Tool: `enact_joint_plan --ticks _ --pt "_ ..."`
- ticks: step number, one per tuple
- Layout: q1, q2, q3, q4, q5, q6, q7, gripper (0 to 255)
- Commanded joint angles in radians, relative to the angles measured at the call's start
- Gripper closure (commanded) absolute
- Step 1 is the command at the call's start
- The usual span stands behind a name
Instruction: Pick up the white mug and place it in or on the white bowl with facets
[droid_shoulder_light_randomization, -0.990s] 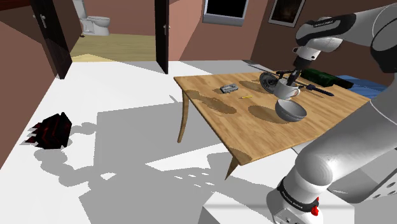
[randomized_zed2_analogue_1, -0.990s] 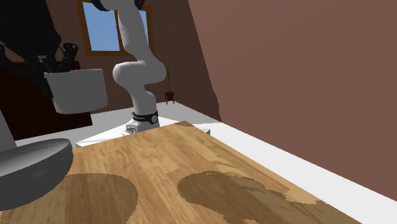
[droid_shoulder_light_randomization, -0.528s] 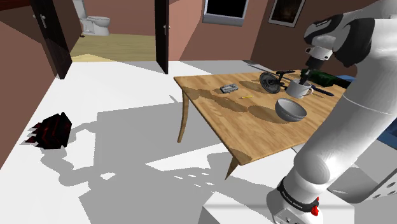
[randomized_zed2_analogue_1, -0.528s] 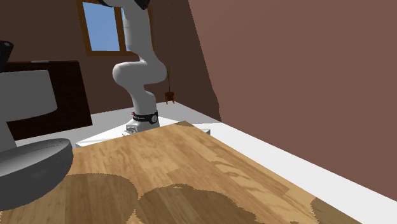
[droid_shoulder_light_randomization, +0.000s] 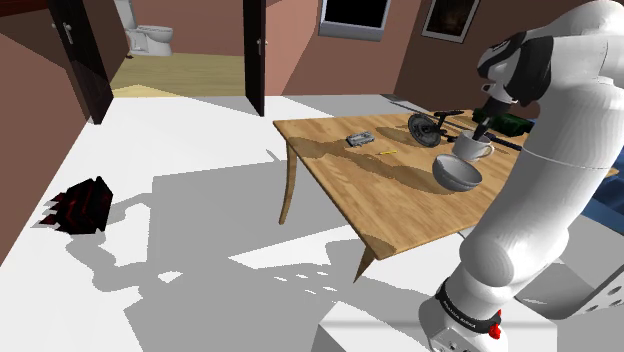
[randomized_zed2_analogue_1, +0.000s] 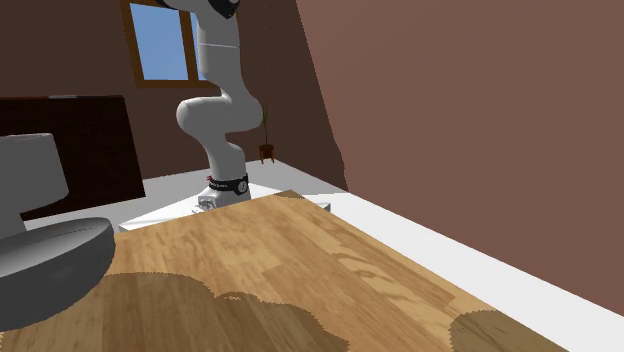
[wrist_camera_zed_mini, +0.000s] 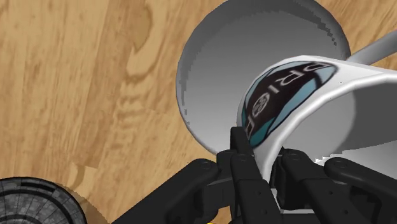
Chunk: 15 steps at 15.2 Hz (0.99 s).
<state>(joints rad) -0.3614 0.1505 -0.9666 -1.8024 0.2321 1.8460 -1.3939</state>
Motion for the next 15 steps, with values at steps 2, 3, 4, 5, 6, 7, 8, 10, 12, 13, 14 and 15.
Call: enact_joint_plan --ticks 2,3,4,5,6,7,8,10,12,13,14,15 --pt "-0.002 0.011 0.003 -0.032 0.012 0.038 -0.011 255" --pt "-0.003 0.015 0.004 -0.042 0.016 0.050 -0.015 255" --pt "-0.004 0.019 0.005 -0.052 0.021 0.062 -0.019 255" --pt "-0.006 0.024 0.007 -0.062 0.026 0.073 -0.023 255" --pt "-0.007 0.029 0.008 -0.071 0.032 0.085 -0.028 255" --pt "-0.009 0.034 0.010 -0.080 0.037 0.097 -0.033 255" --pt "-0.010 0.040 0.011 -0.089 0.043 0.108 -0.038 255" --pt "-0.011 0.042 0.012 -0.093 0.046 0.113 -0.040 255" --pt "-0.011 0.043 0.012 -0.093 0.046 0.113 -0.040 255" --pt "-0.011 0.043 0.012 -0.093 0.046 0.113 -0.040 255" --pt "-0.011 0.043 0.012 -0.093 0.046 0.113 -0.040 255" --pt "-0.011 0.043 0.012 -0.093 0.046 0.113 -0.040 255"
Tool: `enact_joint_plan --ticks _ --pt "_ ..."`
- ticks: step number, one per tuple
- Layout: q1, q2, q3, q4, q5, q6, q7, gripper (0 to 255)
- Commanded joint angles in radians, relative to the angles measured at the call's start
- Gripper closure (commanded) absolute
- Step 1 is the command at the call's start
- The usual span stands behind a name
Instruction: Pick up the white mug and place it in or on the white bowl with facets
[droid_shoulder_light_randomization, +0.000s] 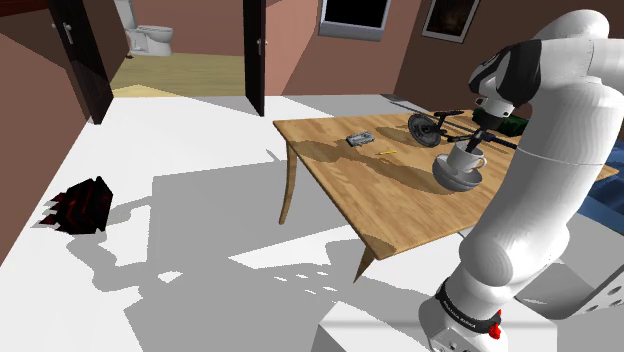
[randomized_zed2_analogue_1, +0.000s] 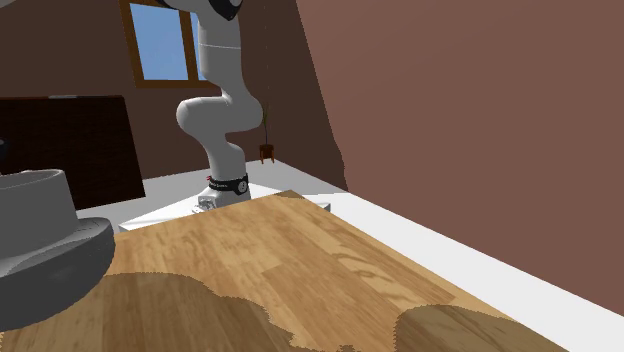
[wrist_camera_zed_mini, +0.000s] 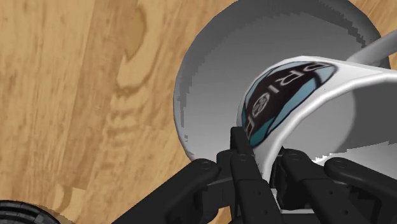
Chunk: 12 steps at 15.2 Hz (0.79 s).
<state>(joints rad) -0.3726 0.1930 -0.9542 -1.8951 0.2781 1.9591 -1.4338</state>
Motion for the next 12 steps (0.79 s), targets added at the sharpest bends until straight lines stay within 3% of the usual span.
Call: enact_joint_plan --ticks 1,2,7,12 --pt "0.000 0.000 0.000 0.000 0.000 0.000 0.000 255" --pt "0.000 0.000 0.000 0.000 0.000 0.000 0.000 0" --pt "0.000 0.000 0.000 0.000 0.000 0.000 0.000 0" --pt "0.002 -0.034 -0.015 0.098 -0.039 -0.115 0.027 0"
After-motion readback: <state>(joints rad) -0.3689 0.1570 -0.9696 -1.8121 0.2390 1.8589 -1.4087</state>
